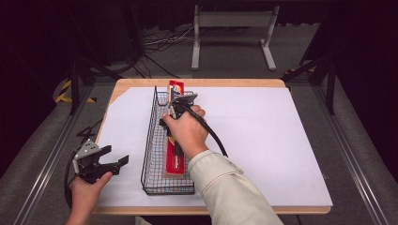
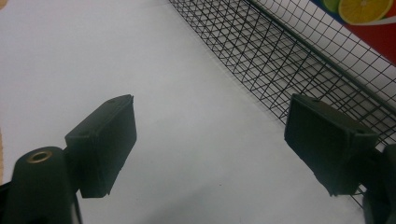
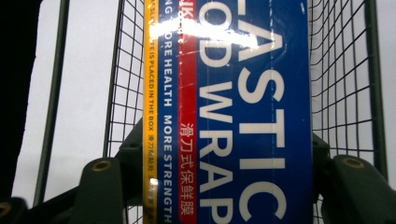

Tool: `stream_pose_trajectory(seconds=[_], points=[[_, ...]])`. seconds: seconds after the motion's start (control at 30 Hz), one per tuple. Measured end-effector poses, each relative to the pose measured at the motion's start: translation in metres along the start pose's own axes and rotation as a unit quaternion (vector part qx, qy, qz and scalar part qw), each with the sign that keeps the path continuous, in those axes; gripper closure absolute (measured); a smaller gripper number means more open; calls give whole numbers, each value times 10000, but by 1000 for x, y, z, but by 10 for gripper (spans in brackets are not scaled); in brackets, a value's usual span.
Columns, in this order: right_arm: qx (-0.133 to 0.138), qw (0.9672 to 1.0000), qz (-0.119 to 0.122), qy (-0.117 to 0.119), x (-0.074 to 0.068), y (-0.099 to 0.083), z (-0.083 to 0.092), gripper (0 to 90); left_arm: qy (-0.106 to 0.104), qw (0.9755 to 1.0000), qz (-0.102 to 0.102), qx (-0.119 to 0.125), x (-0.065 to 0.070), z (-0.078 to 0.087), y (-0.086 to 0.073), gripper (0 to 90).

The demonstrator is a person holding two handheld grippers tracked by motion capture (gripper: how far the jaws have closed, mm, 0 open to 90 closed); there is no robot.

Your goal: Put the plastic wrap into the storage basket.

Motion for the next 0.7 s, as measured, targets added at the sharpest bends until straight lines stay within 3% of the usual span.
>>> stream_pose_trajectory(seconds=[0.33, 0.7], points=[[-287, 9994, -93, -153, 0, -9, -10, 398, -4, 10000, -4, -5, 1, 0, 0, 175], [-343, 9990, -112, -253, 1, -16, -22, 396, 4, 10000, 2, -10, 0, 0, 0, 175]])
Point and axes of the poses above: each handheld gripper's, and its own axes: z roughly backward along the jaws, y roughly out of its top, x roughly to its right, the point moved 2 cm from there along -z, roughly forward along the jaws, and after that the axes turned 14 degrees about y, right-handed, at the moved point
